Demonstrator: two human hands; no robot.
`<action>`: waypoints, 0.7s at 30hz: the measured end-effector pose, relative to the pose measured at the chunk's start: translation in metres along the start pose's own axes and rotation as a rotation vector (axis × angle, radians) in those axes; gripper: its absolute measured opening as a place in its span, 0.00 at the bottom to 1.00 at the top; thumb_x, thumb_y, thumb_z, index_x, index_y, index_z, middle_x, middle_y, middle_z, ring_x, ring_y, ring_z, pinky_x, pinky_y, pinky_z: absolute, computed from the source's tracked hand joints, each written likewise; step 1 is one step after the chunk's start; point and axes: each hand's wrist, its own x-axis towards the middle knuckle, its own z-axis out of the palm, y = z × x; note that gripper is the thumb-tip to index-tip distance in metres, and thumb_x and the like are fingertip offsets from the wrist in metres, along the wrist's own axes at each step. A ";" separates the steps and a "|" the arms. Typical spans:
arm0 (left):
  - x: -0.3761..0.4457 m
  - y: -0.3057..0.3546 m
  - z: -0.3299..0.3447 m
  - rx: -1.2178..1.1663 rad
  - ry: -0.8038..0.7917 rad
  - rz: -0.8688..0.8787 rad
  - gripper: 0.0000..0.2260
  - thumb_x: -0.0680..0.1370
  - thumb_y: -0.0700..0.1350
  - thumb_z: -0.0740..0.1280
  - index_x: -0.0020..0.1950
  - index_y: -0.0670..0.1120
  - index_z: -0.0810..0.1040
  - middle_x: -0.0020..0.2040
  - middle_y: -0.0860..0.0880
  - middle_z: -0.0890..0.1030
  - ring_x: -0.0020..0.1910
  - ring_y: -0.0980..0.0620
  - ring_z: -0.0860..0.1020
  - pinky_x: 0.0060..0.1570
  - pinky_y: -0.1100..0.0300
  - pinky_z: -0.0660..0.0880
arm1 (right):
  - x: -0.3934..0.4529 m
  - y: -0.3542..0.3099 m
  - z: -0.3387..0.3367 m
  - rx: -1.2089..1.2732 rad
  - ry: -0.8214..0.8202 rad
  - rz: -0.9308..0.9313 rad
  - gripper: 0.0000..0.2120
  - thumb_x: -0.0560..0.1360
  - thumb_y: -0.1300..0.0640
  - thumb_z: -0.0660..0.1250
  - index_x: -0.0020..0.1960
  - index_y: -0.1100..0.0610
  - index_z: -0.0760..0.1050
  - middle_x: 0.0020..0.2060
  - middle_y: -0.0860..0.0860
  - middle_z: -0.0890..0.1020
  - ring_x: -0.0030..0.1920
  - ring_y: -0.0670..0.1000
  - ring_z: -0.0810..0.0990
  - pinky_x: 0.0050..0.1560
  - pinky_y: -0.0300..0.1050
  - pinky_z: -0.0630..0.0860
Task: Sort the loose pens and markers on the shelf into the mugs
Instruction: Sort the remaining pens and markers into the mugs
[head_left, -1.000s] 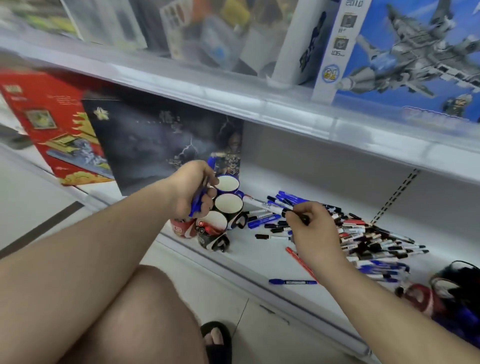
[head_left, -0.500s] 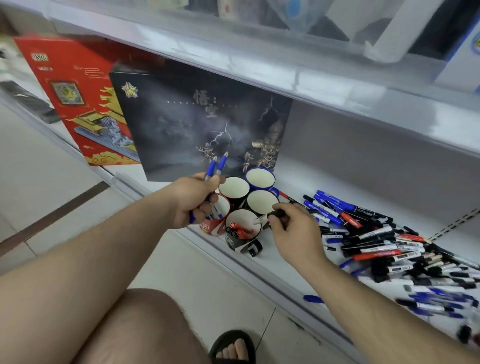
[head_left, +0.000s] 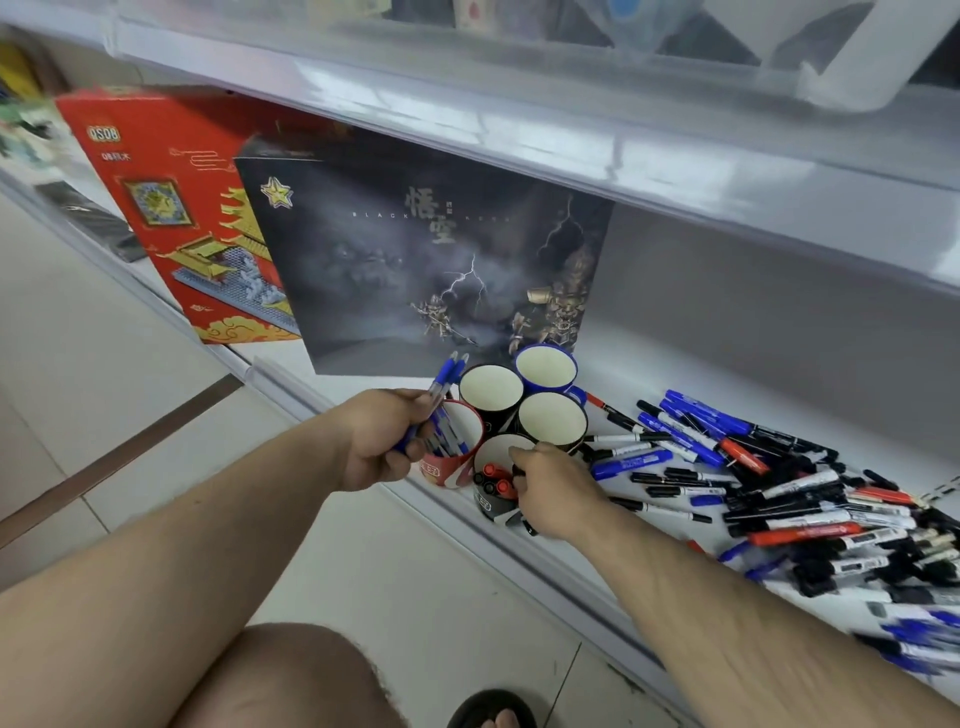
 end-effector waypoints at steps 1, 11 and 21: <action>0.000 0.000 0.000 0.003 0.003 0.020 0.09 0.85 0.45 0.58 0.52 0.46 0.77 0.38 0.48 0.71 0.26 0.55 0.64 0.21 0.68 0.56 | -0.002 0.001 0.000 0.007 -0.035 -0.008 0.20 0.80 0.60 0.60 0.71 0.53 0.69 0.62 0.55 0.72 0.61 0.59 0.75 0.58 0.50 0.76; 0.036 0.005 -0.019 0.816 0.340 0.304 0.13 0.83 0.44 0.60 0.64 0.49 0.80 0.54 0.47 0.81 0.48 0.47 0.76 0.43 0.57 0.70 | -0.056 0.027 -0.018 0.548 0.218 0.103 0.16 0.78 0.60 0.64 0.65 0.52 0.77 0.32 0.40 0.74 0.34 0.39 0.73 0.36 0.30 0.68; 0.098 0.003 0.013 1.674 0.117 0.218 0.14 0.80 0.40 0.61 0.64 0.43 0.76 0.62 0.44 0.75 0.58 0.46 0.73 0.57 0.56 0.75 | -0.079 0.082 -0.031 0.618 0.312 0.223 0.09 0.77 0.58 0.67 0.54 0.47 0.80 0.38 0.50 0.82 0.30 0.46 0.74 0.38 0.43 0.74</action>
